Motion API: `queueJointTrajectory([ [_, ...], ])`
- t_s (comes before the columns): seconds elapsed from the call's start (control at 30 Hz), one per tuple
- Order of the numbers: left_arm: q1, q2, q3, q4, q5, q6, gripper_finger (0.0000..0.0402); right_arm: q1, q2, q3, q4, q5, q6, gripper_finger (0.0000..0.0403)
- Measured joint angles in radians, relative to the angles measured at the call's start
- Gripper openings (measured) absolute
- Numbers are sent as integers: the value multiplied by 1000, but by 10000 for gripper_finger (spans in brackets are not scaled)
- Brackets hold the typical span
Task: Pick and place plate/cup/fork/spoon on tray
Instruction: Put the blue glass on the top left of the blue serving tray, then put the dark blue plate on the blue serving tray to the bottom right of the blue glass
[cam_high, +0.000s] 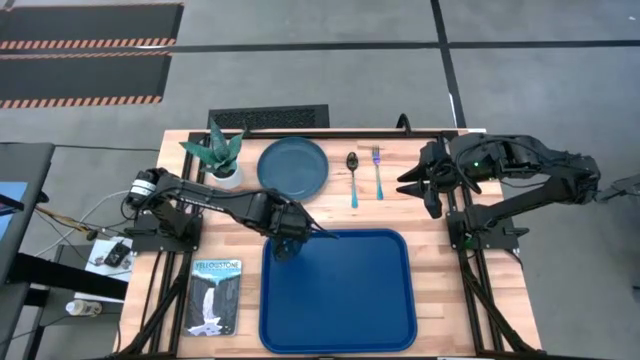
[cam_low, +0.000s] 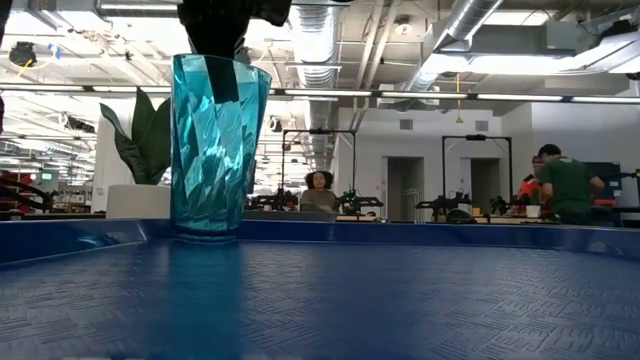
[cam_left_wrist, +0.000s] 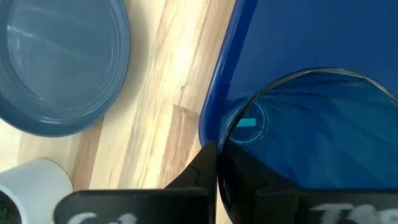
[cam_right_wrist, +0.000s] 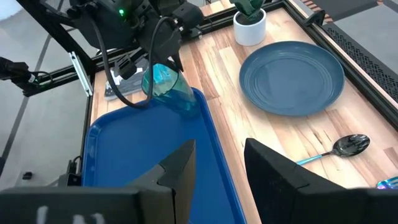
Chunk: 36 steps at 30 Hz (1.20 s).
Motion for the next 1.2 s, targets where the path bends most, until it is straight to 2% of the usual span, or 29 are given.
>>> queueJointTrajectory([
  [0.1, 3, 0, 0, -1, 15, 0, 12, 0, 0, 0, 0, 0, 0, 161],
  [0.23, 3, 0, 0, -1, 41, -2, 58, 0, 0, 0, 0, 0, -3, 161],
  [0.37, 2, 0, 0, -15, 13, -21, 106, 0, 0, 0, 0, 0, -8, 161],
  [0.5, 3, -1, 0, -30, 20, -50, 131, 0, 0, 0, 0, 1, -8, 161],
  [1.03, 3, -55, -1, -28, 12, -79, 145, 0, 0, 0, 0, 1, -8, 161],
  [1.2, 3, -97, -1, -29, 14, -114, 165, -1, 1, 0, 2, 2, 46, 161],
])
